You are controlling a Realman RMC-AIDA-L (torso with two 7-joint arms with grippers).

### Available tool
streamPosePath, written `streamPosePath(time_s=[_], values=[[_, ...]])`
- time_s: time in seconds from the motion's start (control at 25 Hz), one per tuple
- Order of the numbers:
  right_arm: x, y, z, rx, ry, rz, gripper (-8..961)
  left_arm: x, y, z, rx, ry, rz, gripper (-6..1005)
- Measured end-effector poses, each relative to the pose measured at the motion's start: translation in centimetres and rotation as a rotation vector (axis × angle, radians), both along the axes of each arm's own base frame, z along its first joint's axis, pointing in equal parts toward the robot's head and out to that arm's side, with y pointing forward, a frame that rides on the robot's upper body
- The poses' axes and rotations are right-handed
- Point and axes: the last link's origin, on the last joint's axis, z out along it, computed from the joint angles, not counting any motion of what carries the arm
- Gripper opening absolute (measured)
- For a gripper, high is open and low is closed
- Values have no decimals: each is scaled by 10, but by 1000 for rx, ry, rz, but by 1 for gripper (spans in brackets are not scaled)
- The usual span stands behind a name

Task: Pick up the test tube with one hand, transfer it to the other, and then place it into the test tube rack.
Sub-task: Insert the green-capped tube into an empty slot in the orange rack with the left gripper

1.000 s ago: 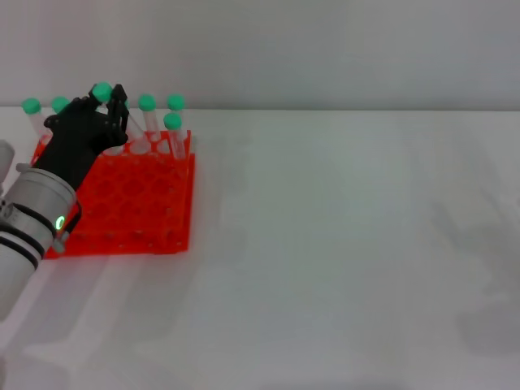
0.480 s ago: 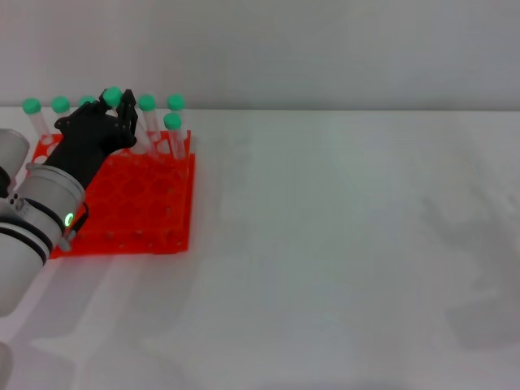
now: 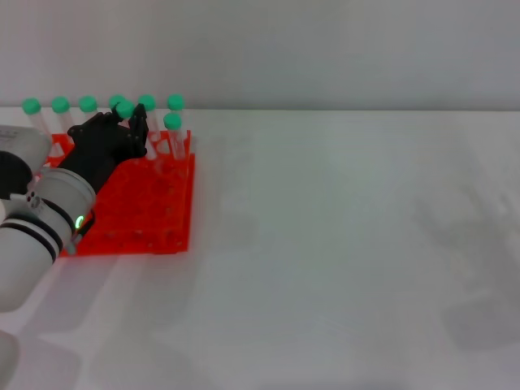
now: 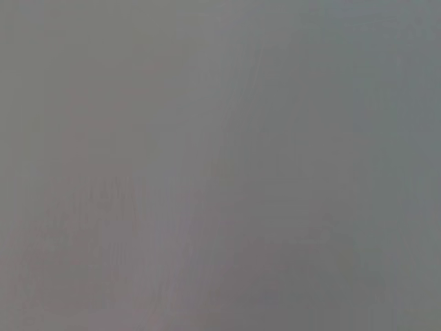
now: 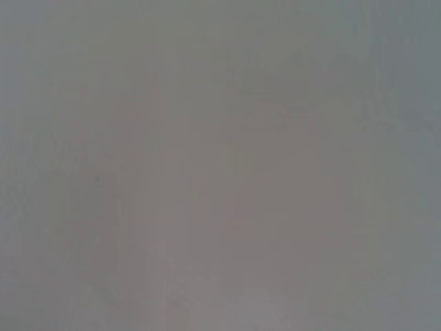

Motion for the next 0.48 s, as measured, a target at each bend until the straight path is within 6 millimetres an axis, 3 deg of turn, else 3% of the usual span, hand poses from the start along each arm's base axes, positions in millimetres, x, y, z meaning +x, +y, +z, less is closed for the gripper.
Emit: streamPosePath(time_s=[0.48], values=[[-4,-1,-1,-5,3,27,875,3,3,-11,-64,103,-15,318]])
